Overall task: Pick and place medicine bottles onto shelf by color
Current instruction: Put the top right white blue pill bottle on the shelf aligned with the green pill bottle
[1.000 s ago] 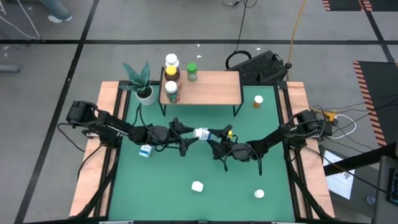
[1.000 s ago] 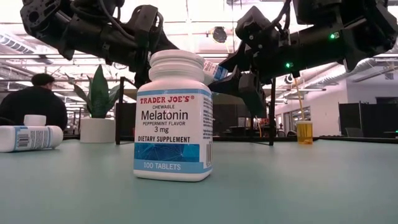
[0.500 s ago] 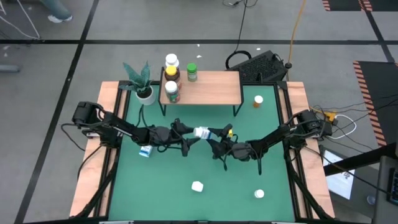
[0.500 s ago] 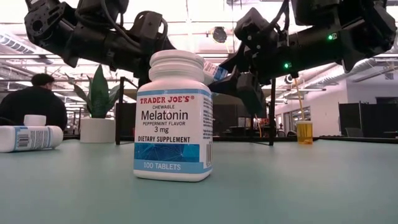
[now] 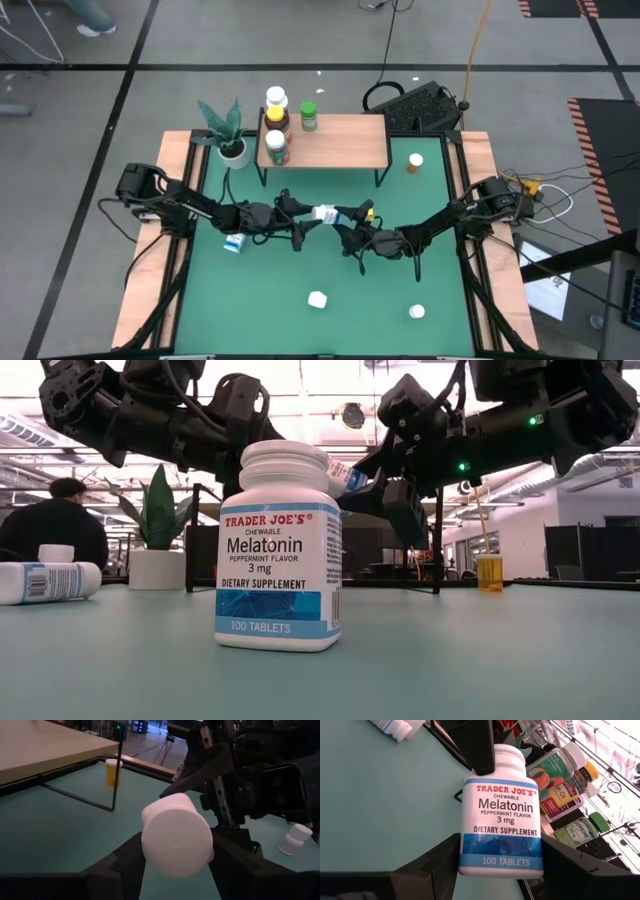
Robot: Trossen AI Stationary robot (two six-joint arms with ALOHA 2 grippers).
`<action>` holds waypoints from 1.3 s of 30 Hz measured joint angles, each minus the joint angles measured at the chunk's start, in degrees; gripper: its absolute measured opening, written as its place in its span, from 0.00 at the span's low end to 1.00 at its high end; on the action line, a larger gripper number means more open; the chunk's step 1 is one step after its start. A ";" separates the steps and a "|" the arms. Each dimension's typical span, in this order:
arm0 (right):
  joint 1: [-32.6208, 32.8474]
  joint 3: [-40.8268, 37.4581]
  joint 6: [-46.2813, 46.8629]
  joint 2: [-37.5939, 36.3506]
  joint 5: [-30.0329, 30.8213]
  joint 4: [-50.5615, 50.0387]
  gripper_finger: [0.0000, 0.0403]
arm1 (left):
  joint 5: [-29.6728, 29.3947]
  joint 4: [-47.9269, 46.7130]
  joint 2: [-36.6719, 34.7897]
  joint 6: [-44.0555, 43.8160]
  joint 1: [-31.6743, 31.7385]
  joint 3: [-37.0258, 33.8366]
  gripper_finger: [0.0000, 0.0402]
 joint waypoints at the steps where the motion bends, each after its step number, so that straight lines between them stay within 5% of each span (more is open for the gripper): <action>1: 0.00 0.00 0.00 0.00 0.04 0.00 0.57 | 0.00 0.00 0.00 -0.03 0.00 0.00 0.46; 15: 0.00 0.00 1.71 0.00 -0.05 -0.04 0.58 | -0.02 -0.27 0.00 0.84 0.00 0.07 0.48; 25: 0.31 -0.04 17.06 -3.11 -4.45 -7.31 0.58 | 1.39 -0.70 0.00 2.75 -0.04 0.13 0.45; 39: -0.48 -0.07 25.08 -6.97 -9.93 -14.64 0.59 | 2.12 -0.28 0.00 4.52 -0.04 0.09 0.45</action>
